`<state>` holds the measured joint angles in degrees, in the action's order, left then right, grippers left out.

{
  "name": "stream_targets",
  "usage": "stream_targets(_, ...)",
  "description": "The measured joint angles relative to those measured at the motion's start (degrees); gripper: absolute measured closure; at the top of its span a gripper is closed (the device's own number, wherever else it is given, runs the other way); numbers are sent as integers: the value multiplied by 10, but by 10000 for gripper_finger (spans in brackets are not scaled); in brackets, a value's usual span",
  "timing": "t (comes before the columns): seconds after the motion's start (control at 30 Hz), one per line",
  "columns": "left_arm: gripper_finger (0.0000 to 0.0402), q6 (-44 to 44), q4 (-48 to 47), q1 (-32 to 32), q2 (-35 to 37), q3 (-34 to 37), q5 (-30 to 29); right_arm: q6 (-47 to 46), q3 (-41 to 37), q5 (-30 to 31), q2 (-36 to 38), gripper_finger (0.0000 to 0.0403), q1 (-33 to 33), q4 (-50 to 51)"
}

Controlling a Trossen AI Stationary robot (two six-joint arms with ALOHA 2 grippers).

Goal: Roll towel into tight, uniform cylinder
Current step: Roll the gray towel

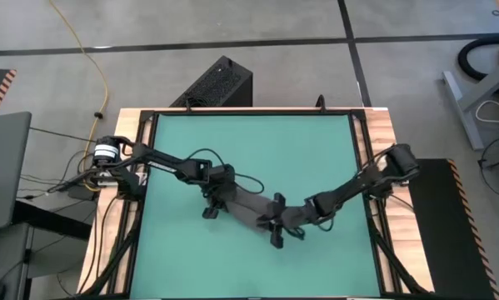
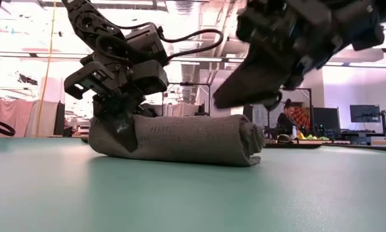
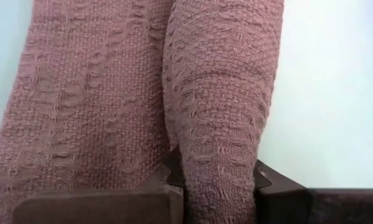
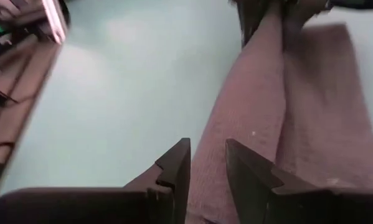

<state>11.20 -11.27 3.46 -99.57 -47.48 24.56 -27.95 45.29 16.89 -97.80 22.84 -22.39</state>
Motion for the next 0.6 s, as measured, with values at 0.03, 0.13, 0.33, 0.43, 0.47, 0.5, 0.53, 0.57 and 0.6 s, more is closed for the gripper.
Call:
stream_targets(0.03, 358, 0, -5, 1, 0, 0, 3, 1, 7, 1, -14, 279, -2, 2)
stream_targets(0.13, 358, -1, -15, 4, 0, -1, 6, 5, 21, 1, -42, 284, -11, 1)
stream_targets(0.33, 342, -3, -13, 4, 0, 0, 6, -52, 26, -9, -69, 295, -27, 13)
stream_targets(0.43, 294, -5, -8, 4, 0, 0, 5, -96, 28, -12, -83, 303, -35, 28)
stream_targets(0.47, 276, -5, -6, 4, 0, 0, 5, -107, 28, -13, -85, 306, -37, 35)
stream_targets(0.5, 260, -5, -6, 4, 0, 0, 4, -120, 28, -13, -90, 308, -40, 41)
stream_targets(0.53, 245, -2, -6, 3, 1, 0, 4, -132, 28, -14, -93, 310, -42, 43)
stream_targets(0.57, 232, 4, -9, 3, 3, 0, 3, -142, 27, -15, -94, 313, -44, 44)
stream_targets(0.6, 220, 15, -18, 3, 3, -5, 1, -148, 27, -18, -99, 315, -46, 46)
